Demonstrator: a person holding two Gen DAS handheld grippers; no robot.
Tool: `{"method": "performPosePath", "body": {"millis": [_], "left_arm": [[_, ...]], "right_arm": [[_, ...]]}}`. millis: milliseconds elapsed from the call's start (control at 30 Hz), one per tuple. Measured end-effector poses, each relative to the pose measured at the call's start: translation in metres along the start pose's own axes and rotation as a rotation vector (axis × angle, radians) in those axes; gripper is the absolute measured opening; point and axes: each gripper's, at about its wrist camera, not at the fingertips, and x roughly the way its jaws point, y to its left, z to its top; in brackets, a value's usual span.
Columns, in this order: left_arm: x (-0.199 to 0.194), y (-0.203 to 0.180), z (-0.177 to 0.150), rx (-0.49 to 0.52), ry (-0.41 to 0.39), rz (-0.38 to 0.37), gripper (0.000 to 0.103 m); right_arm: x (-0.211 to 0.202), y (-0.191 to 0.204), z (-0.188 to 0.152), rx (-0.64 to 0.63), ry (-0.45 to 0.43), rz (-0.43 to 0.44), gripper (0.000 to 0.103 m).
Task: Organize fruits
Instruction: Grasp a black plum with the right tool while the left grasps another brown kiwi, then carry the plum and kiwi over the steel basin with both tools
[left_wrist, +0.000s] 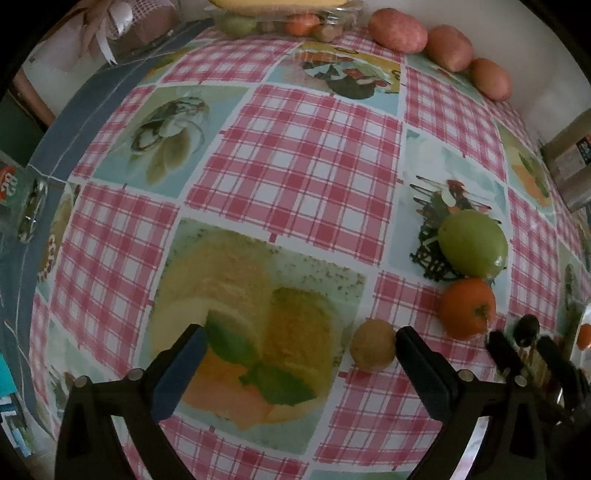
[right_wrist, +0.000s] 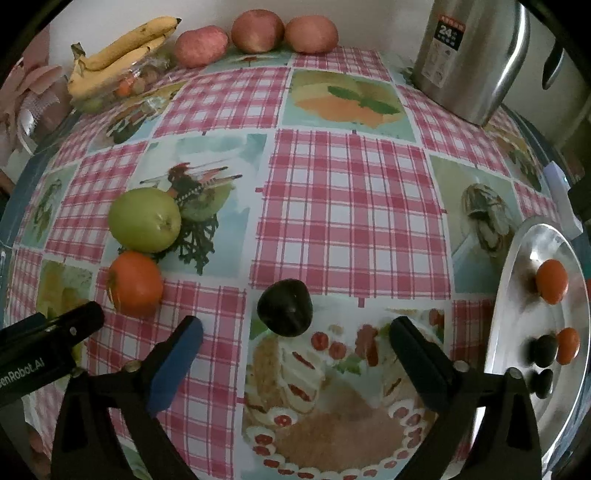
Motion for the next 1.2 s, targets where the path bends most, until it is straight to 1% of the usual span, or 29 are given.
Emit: {"method": "performPosePath", "body": {"millis": [67,200,233,267,300,333,400,433,500,600,667,833,933,1033,1200], "left_arm": [[-0.001,-0.003,-0.001,0.004,0.002,-0.012,0.101],[-0.005,-0.014,-0.002,0.042,-0.006,-0.039,0.089],[-0.006,-0.016,-0.002,0.050,-0.007,-0.047,0.087],[-0.007,-0.018,-0.002,0.055,-0.008,-0.054,0.082],[-0.008,-0.021,-0.002,0.059,-0.010,-0.065,0.075],[-0.010,-0.022,-0.002,0.059,-0.012,-0.073,0.071],[-0.013,-0.025,-0.002,0.055,-0.011,-0.099,0.052],[-0.013,-0.025,-0.002,0.052,-0.008,-0.111,0.048],[-0.014,-0.026,-0.002,0.051,-0.002,-0.126,0.037],[-0.013,-0.027,-0.002,0.045,0.003,-0.145,0.027],[-0.014,-0.027,-0.002,0.036,0.001,-0.154,0.025],[-0.022,-0.023,0.000,0.016,-0.023,-0.174,0.025],[-0.032,-0.016,0.006,-0.005,-0.044,-0.211,0.025],[-0.046,-0.012,0.010,-0.021,-0.075,-0.240,0.025],[-0.069,-0.005,0.014,-0.041,-0.131,-0.265,0.025]], "right_arm": [[-0.004,0.000,0.002,0.002,-0.017,0.003,0.073],[-0.009,-0.005,0.007,0.033,-0.030,0.031,0.061],[-0.009,-0.006,0.008,0.042,-0.033,0.040,0.053],[-0.011,-0.007,0.009,0.046,-0.034,0.049,0.046],[-0.011,-0.008,0.010,0.052,-0.034,0.064,0.043],[-0.012,-0.009,0.011,0.062,-0.033,0.090,0.040],[-0.016,-0.015,0.009,0.078,-0.032,0.123,0.037],[-0.016,-0.015,0.010,0.083,-0.032,0.131,0.034],[-0.015,-0.015,0.010,0.093,-0.032,0.140,0.031],[-0.016,-0.020,0.010,0.115,-0.033,0.153,0.028],[-0.016,-0.021,0.010,0.123,-0.031,0.158,0.027],[-0.018,-0.025,0.008,0.137,-0.030,0.171,0.026],[-0.021,-0.029,0.008,0.155,-0.030,0.181,0.026],[-0.030,-0.033,0.010,0.173,-0.050,0.202,0.026],[-0.053,-0.036,0.014,0.178,-0.104,0.221,0.026]]}}
